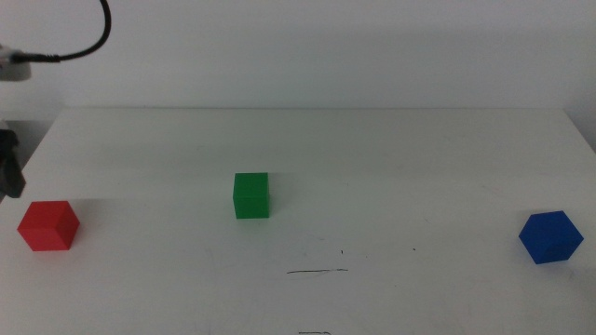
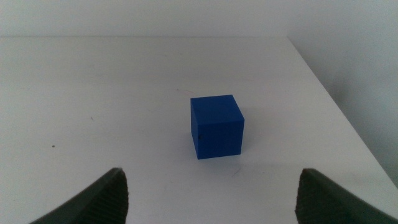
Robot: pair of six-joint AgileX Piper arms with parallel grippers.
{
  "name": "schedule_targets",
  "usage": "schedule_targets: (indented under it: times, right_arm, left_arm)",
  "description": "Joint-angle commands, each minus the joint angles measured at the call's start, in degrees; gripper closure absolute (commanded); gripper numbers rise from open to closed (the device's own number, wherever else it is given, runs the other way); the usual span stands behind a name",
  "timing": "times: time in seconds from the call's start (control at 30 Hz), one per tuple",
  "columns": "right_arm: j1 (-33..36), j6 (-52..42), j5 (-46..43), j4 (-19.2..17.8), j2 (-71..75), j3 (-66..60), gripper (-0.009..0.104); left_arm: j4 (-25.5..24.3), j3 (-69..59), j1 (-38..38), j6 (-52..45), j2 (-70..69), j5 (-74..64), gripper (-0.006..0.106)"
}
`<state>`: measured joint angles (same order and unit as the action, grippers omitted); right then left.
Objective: Stack red cubes first, then green, then blue cubes in a specific spot.
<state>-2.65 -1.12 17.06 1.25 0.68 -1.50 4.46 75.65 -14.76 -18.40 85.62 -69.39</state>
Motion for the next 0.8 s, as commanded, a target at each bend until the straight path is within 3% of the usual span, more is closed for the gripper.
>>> schedule_targets:
  times: [0.0,0.77]
  right_arm:
    - [-0.4,-0.3,-4.7,-0.3,0.9,0.5,0.002]
    - [-0.4,-0.3,-4.7,-0.3,0.9,0.5,0.002]
  left_arm:
    - [2.1,2.2,-0.7,-1.7,1.5,3.1,0.009]
    - [3.7,2.2,-0.7,-4.6,18.1,16.4,0.009]
